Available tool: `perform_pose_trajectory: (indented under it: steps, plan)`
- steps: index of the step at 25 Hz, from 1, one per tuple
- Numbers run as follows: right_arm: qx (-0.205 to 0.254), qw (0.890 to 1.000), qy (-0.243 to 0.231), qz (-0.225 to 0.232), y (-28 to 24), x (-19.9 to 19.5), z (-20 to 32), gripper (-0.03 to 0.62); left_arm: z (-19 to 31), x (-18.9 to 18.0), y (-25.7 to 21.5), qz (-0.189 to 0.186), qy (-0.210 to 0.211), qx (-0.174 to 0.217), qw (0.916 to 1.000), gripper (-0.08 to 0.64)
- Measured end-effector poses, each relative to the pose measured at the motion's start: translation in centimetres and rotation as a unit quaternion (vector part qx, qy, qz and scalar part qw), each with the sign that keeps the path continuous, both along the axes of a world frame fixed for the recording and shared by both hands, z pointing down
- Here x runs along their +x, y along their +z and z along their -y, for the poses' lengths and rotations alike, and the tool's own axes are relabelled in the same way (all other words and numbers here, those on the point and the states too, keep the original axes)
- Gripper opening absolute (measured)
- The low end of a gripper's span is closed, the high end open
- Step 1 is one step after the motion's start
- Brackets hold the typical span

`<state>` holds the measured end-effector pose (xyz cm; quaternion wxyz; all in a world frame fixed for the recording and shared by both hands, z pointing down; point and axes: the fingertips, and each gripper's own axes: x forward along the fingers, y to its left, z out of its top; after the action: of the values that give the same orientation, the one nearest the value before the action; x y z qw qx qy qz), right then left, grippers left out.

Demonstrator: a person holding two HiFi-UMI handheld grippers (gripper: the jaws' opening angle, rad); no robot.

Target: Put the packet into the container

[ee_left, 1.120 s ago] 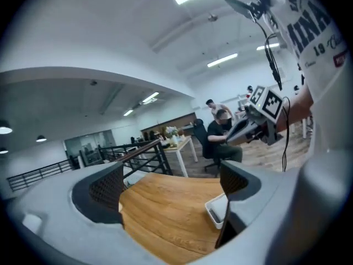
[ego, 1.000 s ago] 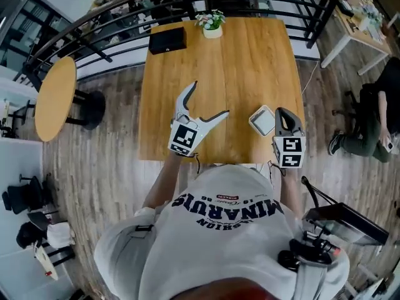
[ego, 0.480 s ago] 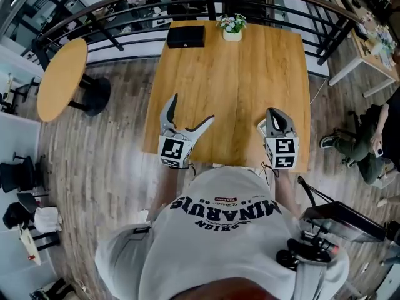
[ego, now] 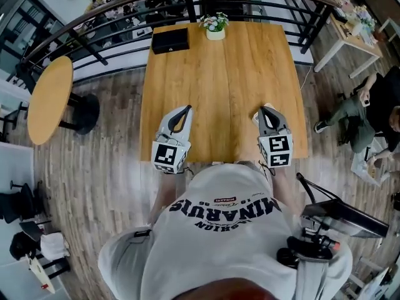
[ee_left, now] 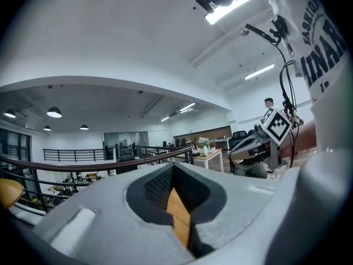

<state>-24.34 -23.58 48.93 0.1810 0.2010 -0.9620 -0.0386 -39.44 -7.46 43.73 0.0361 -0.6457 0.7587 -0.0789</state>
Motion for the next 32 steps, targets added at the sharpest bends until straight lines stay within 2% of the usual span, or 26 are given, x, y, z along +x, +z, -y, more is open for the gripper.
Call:
perform_pose_trajectory:
  steps: [5,10,13,17,21,27,32]
  plan:
    - [-0.001,1.000,0.015,0.004,-0.1,0.8,-3.1,0.009,-1.0,0.8,1.2,-0.008,0.039,0.000,0.9992,-0.002]
    - [-0.013,1.000,0.005,-0.002,0.7,3.2,-6.3,0.009,-2.8,5.1,1.9,-0.008,0.080,-0.003,0.9968,-0.002]
    - [-0.013,1.000,-0.016,0.000,0.9,4.7,-8.5,0.009,-4.8,7.3,2.3,-0.026,0.076,0.001,0.9968,-0.002]
    - [-0.001,0.999,-0.041,0.017,-0.1,8.3,-12.1,0.009,-9.1,11.3,2.7,-0.047,0.048,0.004,0.9977,-0.002]
    - [-0.004,0.999,-0.035,0.033,0.1,15.3,-17.0,0.009,-13.2,17.3,4.2,-0.062,0.042,-0.009,0.9971,-0.002]
    - [-0.043,0.999,-0.007,0.013,5.2,30.7,-24.5,0.009,-19.9,31.0,6.4,-0.073,0.038,-0.013,0.9965,-0.002]
    - [-0.062,0.998,0.008,0.019,6.3,39.2,-29.8,0.009,-25.6,41.0,7.4,-0.060,0.060,-0.048,0.9953,-0.001]
